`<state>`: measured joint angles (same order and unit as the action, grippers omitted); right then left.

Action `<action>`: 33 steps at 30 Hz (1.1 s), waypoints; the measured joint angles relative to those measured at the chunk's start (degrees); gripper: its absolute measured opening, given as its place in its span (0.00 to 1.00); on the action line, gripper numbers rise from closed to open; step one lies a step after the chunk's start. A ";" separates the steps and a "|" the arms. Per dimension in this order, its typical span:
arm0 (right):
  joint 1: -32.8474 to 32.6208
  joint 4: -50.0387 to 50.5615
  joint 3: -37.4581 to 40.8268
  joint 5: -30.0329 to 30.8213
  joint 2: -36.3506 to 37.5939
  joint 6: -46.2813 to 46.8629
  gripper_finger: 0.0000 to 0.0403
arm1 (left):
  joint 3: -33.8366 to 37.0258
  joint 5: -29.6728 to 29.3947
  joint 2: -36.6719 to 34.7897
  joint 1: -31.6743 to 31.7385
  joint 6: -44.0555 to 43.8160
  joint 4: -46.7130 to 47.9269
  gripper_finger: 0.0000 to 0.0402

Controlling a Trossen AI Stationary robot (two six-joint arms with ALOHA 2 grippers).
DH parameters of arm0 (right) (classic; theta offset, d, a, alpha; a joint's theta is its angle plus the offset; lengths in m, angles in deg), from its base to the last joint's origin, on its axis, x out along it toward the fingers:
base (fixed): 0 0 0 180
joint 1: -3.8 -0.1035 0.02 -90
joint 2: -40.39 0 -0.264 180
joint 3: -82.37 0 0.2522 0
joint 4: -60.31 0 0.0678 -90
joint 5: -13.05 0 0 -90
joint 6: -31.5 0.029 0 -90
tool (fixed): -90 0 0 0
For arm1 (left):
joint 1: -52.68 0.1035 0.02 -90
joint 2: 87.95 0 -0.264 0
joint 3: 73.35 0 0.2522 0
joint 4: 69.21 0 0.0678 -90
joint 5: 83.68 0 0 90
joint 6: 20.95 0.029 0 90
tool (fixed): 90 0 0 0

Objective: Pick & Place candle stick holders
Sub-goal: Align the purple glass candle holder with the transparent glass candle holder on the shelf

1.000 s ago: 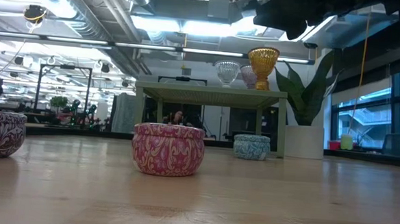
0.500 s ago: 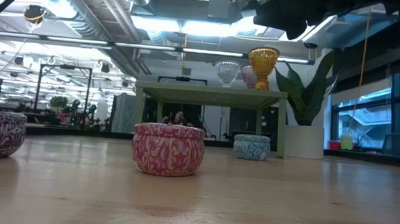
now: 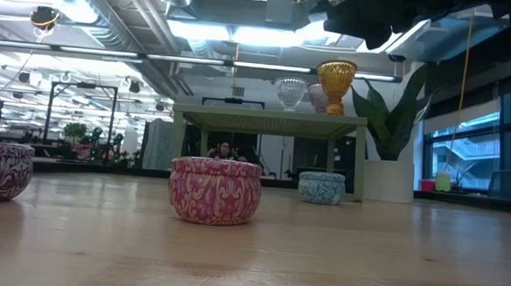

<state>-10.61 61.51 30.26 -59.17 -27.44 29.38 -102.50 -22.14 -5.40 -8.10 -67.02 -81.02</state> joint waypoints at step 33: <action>0.00 0.06 0.00 0.00 0.00 0.34 0.40 | -12.09 -8.45 13.34 6.88 7.54 -0.29 0.46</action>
<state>-10.61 61.58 30.26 -59.17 -27.44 29.72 -114.59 -30.58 7.95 -1.21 -59.48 -81.30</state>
